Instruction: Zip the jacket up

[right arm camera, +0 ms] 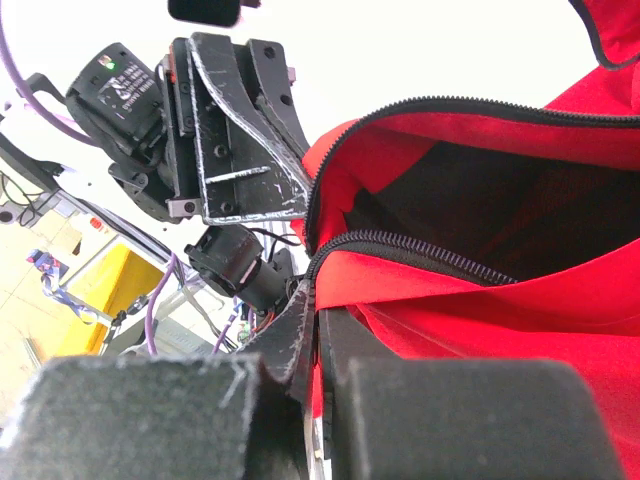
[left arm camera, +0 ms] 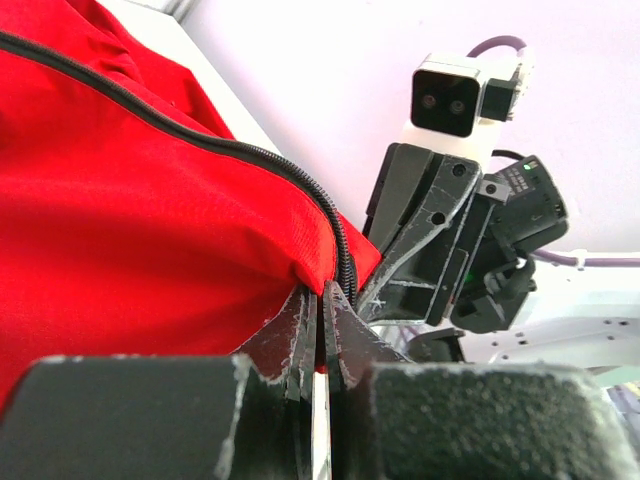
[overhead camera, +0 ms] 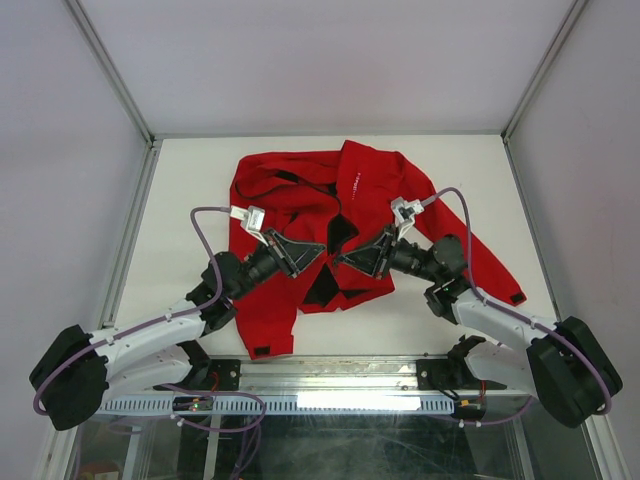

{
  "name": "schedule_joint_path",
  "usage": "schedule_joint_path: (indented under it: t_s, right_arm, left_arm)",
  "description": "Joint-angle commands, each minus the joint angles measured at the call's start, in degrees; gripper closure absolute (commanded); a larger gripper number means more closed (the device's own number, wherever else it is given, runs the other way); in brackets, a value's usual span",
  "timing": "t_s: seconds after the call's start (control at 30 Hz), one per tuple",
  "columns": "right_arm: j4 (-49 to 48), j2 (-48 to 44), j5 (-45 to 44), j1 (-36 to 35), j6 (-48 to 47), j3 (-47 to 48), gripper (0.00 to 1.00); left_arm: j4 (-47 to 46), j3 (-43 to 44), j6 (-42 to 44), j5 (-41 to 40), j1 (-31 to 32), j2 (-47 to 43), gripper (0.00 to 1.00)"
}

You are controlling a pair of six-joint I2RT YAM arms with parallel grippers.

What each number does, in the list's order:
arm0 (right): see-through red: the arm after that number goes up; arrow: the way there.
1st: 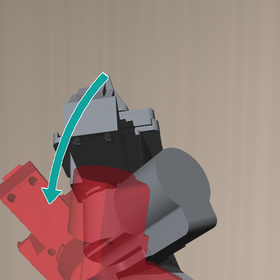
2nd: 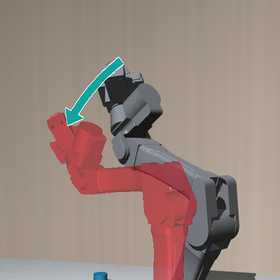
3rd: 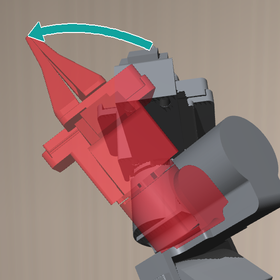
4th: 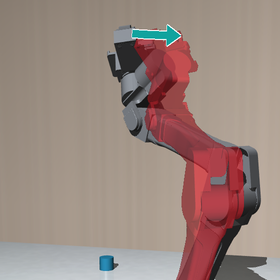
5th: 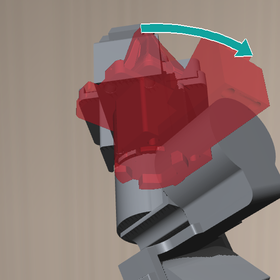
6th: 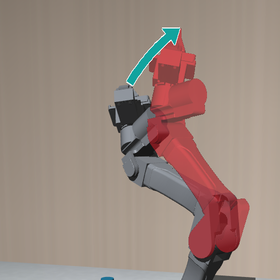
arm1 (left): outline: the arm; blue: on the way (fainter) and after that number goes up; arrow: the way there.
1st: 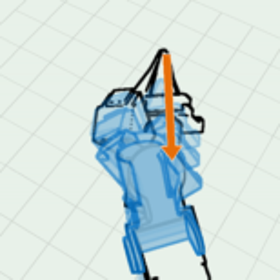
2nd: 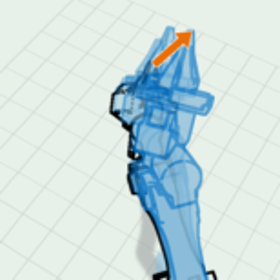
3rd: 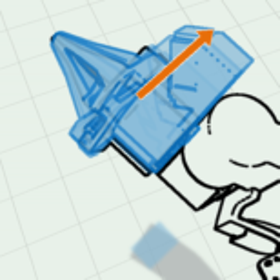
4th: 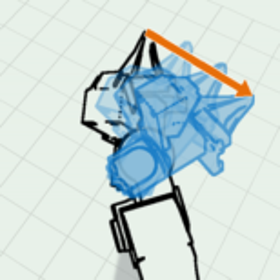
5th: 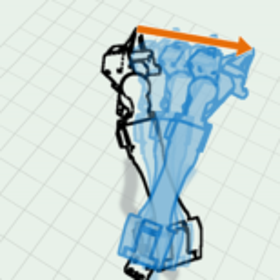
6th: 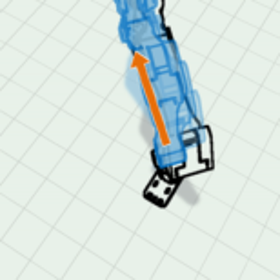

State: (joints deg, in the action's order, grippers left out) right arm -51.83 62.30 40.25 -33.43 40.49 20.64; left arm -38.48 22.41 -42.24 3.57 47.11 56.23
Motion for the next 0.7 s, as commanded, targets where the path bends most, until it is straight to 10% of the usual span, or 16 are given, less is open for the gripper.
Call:
schedule_joint_path:
  t_s: [0.0,0.67]
  right_arm:
    - [-10.16,-0.19,2.26,0.44,2.48,0.19,1.00]
    - [-10.40,0.79,0.78,0.63,3.00,-0.45,1.00]
  left_arm:
    - [-8.72,-0.64,-5.88,3.42,-0.43,0.19,1.00]
    - [-12.08,-1.72,-9.35,3.92,-0.44,0.53,1.00]
